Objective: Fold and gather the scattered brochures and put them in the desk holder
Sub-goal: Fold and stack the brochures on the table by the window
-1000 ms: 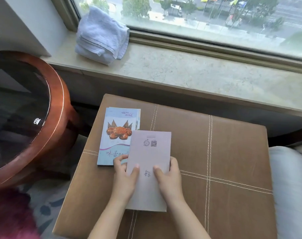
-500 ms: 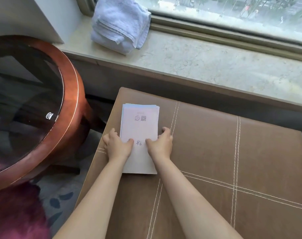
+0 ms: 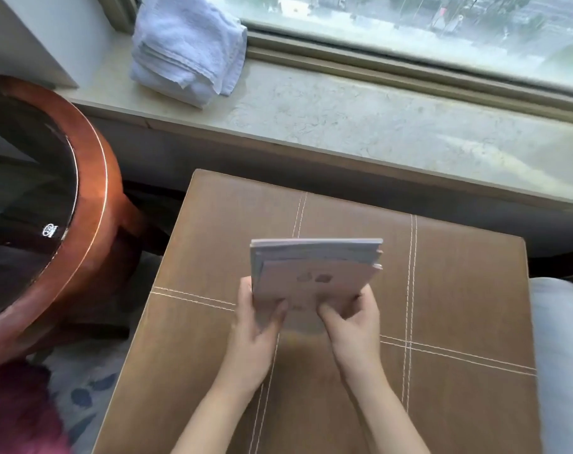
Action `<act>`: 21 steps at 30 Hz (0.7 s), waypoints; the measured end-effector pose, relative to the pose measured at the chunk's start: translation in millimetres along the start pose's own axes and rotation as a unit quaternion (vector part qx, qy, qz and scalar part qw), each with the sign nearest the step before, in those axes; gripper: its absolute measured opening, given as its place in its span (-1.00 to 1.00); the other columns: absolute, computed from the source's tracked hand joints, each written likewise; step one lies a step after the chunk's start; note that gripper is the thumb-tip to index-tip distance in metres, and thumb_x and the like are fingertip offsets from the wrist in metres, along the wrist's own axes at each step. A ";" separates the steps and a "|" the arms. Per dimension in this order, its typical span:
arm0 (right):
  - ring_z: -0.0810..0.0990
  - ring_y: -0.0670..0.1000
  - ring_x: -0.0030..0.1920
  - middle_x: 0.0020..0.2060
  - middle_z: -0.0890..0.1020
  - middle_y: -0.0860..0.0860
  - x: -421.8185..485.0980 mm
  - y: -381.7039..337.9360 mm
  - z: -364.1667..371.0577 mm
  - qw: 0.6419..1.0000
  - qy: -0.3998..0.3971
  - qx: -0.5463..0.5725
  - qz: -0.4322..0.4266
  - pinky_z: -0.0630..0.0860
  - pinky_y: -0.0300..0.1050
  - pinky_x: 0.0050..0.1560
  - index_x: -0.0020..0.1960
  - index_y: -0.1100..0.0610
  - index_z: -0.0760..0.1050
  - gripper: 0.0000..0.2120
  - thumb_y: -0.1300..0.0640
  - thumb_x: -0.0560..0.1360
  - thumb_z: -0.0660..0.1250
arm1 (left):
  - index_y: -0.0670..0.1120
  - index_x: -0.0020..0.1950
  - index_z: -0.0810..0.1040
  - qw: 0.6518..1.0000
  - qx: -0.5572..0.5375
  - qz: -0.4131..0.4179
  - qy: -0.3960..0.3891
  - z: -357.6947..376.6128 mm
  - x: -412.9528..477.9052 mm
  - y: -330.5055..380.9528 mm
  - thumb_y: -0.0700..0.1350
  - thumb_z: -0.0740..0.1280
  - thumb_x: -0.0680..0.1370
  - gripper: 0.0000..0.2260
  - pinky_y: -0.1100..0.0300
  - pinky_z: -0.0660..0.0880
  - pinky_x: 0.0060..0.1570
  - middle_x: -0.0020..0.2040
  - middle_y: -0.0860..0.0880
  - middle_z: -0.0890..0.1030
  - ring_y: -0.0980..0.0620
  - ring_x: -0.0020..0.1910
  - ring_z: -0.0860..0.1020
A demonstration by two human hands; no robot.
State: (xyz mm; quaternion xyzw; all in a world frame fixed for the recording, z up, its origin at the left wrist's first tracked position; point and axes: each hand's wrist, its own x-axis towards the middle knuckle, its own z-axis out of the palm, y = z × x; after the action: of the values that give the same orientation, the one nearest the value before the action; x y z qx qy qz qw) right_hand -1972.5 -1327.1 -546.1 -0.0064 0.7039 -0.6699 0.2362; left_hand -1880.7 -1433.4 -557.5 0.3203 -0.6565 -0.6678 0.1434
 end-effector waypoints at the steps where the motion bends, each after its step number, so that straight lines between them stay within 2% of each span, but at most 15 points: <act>1: 0.60 -0.12 -0.20 -0.26 0.65 -0.11 -3.3 -7.1 -11.4 1.000 0.006 0.007 -0.024 0.50 -0.34 -0.16 -0.16 -0.03 0.51 -0.65 0.41 0.28 0.31 | 0.09 0.18 0.39 0.999 0.027 0.043 -0.010 7.7 -6.7 2.3 -0.11 0.32 0.55 -0.76 0.44 0.42 0.10 0.13 0.14 0.59 0.18 0.19 0.53; 3: 0.56 -0.03 -0.22 -0.31 0.59 -0.07 -8.8 -10.2 -29.8 0.997 -0.004 0.041 -0.058 0.49 -0.28 -0.16 -0.26 -0.03 0.46 -0.67 0.42 0.29 0.32 | 0.00 0.14 0.39 0.992 0.053 0.110 -0.036 21.3 -15.2 -3.0 -0.15 0.28 0.57 -0.82 0.37 0.37 0.22 0.21 0.11 0.52 0.06 0.32 0.45; 4: 0.55 -0.01 -0.22 -0.31 0.58 -0.06 -11.9 -5.8 -36.9 0.998 -0.002 0.035 -0.056 0.50 -0.27 -0.14 -0.26 -0.02 0.46 -0.65 0.46 0.29 0.30 | -0.01 0.14 0.38 0.991 0.057 0.111 -0.047 26.5 -18.3 -9.3 -0.14 0.28 0.58 -0.83 0.34 0.36 0.26 0.24 0.10 0.50 0.04 0.34 0.43; 6: 0.56 -0.03 -0.20 -0.31 0.60 -0.07 -15.8 12.4 -47.0 0.999 0.034 -0.006 -0.014 0.51 -0.26 -0.12 -0.21 0.00 0.51 -0.60 0.51 0.32 0.28 | 0.03 0.28 0.35 0.995 0.061 0.059 -0.055 33.3 -21.8 -21.5 -0.07 0.27 0.58 -0.72 0.24 0.36 0.32 0.27 0.08 0.52 0.08 0.33 0.45; 7: 0.55 -0.06 -0.22 -0.33 0.60 -0.09 -16.9 22.1 -50.3 0.999 0.050 -0.018 0.011 0.50 -0.25 -0.13 -0.18 0.00 0.53 -0.58 0.53 0.34 0.28 | 0.11 0.33 0.32 0.996 0.063 0.029 -0.059 36.1 -23.1 -27.6 -0.05 0.27 0.58 -0.67 0.18 0.39 0.32 0.25 0.09 0.53 0.10 0.29 0.47; 9: 0.54 -0.12 -0.25 -0.36 0.60 -0.13 -17.4 34.9 -54.0 0.998 0.053 -0.011 0.042 0.48 -0.26 -0.15 -0.17 0.01 0.54 -0.58 0.55 0.36 0.28 | 0.34 0.30 0.27 0.994 0.087 0.021 -0.062 40.3 -24.4 -38.2 -0.04 0.24 0.58 -0.62 0.24 0.41 0.24 0.20 0.20 0.53 0.16 0.23 0.50; 11: 0.58 -0.15 -0.23 -0.33 0.64 -0.14 -15.8 38.1 -54.9 0.998 0.041 -0.008 0.049 0.50 -0.33 -0.16 -0.14 0.01 0.55 -0.58 0.54 0.37 0.28 | 0.42 0.25 0.25 0.994 0.092 0.020 -0.054 42.1 -24.0 -41.9 -0.04 0.21 0.57 -0.60 0.26 0.41 0.21 0.19 0.24 0.53 0.17 0.23 0.50; 14: 0.64 -0.24 -0.12 -0.18 0.70 -0.16 -10.5 37.3 -56.3 0.998 -0.002 0.005 0.065 0.51 -0.42 -0.14 -0.01 0.01 0.53 -0.58 0.52 0.40 0.27 | 0.34 0.23 0.32 0.995 0.082 0.001 -0.058 41.8 -18.9 -45.7 0.00 0.23 0.58 -0.70 0.26 0.47 0.17 0.17 0.20 0.57 0.18 0.22 0.52; 16: 0.64 -0.21 -0.01 -0.04 0.69 -0.10 -5.6 34.0 -61.8 0.995 -0.043 0.018 0.088 0.54 -0.37 -0.08 0.10 0.04 0.48 -0.61 0.43 0.41 0.36 | 0.21 0.16 0.41 0.995 0.059 -0.024 -0.073 39.0 -12.5 -40.9 0.06 0.27 0.56 -0.81 0.24 0.53 0.10 0.13 0.16 0.61 0.16 0.15 0.58; 18: 0.64 -0.11 0.07 0.08 0.65 -0.03 -1.7 31.1 -69.1 0.992 -0.073 0.017 0.105 0.58 -0.25 -0.01 0.20 0.07 0.43 -0.55 0.32 0.37 0.44 | 0.12 0.13 0.45 0.994 0.030 -0.062 -0.090 36.2 -5.1 -37.0 0.13 0.31 0.52 -0.77 0.10 0.56 0.06 0.11 0.10 0.63 0.09 0.12 0.61; 21: 0.68 -0.13 -0.05 0.04 0.65 -0.05 -5.3 34.3 -78.4 0.993 -0.025 -0.014 0.113 0.58 -0.28 -0.13 0.25 0.04 0.42 -0.49 0.36 0.38 0.44 | 0.05 0.12 0.46 0.989 0.001 -0.128 -0.080 34.7 -2.1 -37.4 0.08 0.34 0.50 -0.75 -0.03 0.56 0.07 0.11 0.01 0.63 -0.01 0.12 0.61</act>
State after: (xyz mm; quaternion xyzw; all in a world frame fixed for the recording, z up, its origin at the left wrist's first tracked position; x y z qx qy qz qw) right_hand -1984.0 -1248.2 -577.6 0.0528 0.7032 -0.6286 0.3279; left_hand -1891.9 -1401.3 -595.5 0.3474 -0.6204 -0.7032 0.0036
